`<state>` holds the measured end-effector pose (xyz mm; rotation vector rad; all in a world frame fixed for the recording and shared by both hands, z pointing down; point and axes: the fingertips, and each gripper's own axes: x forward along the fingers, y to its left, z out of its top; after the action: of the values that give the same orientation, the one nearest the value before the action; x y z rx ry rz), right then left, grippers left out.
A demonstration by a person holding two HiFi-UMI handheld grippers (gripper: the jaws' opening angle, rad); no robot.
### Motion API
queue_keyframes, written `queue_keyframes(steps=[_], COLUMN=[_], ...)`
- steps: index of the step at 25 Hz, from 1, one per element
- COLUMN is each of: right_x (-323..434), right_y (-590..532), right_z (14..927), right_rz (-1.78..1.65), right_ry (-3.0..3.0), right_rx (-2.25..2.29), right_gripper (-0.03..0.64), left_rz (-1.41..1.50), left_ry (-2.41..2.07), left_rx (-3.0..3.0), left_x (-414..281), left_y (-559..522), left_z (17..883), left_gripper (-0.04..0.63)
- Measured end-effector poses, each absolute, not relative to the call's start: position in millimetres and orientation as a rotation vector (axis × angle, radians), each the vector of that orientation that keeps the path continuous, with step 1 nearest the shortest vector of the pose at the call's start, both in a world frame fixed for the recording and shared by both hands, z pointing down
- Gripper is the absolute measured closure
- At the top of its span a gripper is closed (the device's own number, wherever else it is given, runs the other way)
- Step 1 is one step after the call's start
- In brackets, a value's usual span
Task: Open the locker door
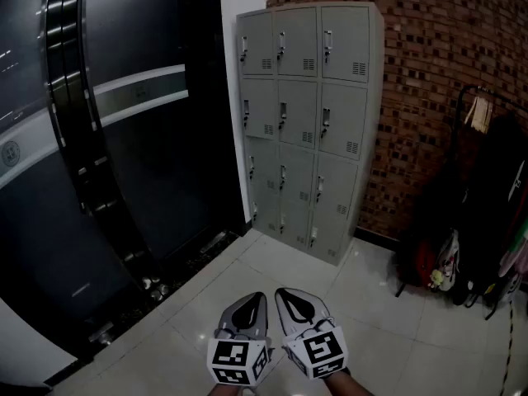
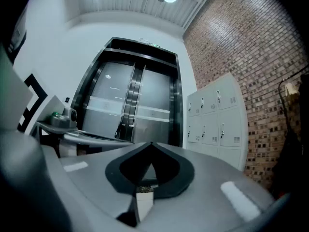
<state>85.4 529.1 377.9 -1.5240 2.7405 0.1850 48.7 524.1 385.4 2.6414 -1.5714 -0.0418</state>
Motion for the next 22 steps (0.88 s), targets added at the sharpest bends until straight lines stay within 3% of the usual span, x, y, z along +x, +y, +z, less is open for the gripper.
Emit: queue_keyframes(steps=[11, 22], right_x=[82.4, 26.1], right_y=[438.4, 290.6], right_z=[393.3, 380.5], right_rz=[0.169, 0.164], right_ry=[2.744, 2.752], right_rx=[-1.541, -1.572], right_gripper=[0.617, 0.617], left_rz=[-0.066, -0.061], left_ry=[-1.562, -1.554], left_rx=[2.649, 2.637], left_x=[45.2, -14.9], left_y=[430.3, 285.3], left_z=[395.8, 384.5], left_gripper=[0.591, 0.591])
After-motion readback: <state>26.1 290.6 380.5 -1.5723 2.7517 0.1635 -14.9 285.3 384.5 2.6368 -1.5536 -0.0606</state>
